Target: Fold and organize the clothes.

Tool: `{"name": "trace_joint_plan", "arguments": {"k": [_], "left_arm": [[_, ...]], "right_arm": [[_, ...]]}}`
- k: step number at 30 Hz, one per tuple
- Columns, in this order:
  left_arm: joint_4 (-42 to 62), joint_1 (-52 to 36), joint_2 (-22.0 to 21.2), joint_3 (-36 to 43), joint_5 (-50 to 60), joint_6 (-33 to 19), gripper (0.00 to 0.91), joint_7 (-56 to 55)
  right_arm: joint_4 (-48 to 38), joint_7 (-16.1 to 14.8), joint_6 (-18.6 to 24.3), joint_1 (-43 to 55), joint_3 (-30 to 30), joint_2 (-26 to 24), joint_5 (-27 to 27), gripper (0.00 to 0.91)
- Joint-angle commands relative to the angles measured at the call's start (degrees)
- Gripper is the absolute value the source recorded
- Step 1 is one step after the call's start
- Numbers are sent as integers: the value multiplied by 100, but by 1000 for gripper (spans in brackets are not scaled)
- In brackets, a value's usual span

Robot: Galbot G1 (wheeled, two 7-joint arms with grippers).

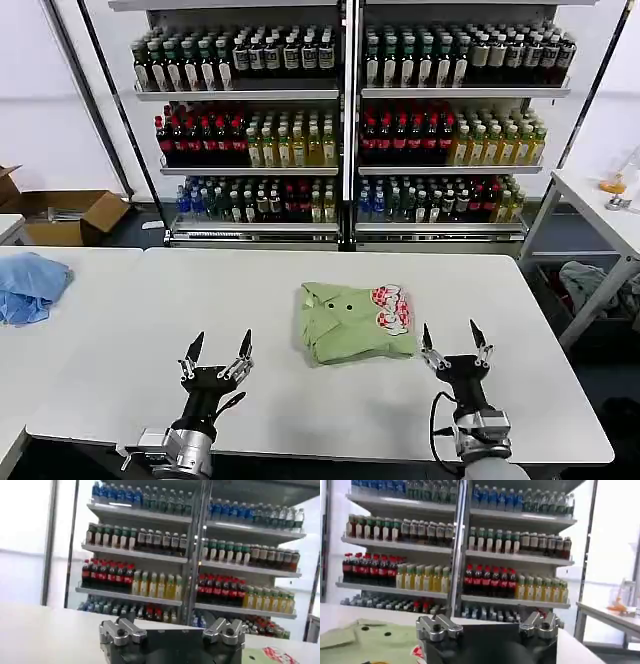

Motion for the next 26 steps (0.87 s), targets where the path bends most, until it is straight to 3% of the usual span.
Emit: {"name": "trace_joint_plan", "arguments": {"k": [1,16,26], "left_arm": [[-29,39,43,-9,26,-2,907,93],[-130,168,137,-26,58,-17,907,230],[-173,199,197,-26,104,-17,907,255]], "right_arm": [[918,-77,351,-1192,379,49,-221,907],[1275,113,454,-1417,281,261,-735,907],[1395,144,182,-1405,293,336,-296,907]]}}
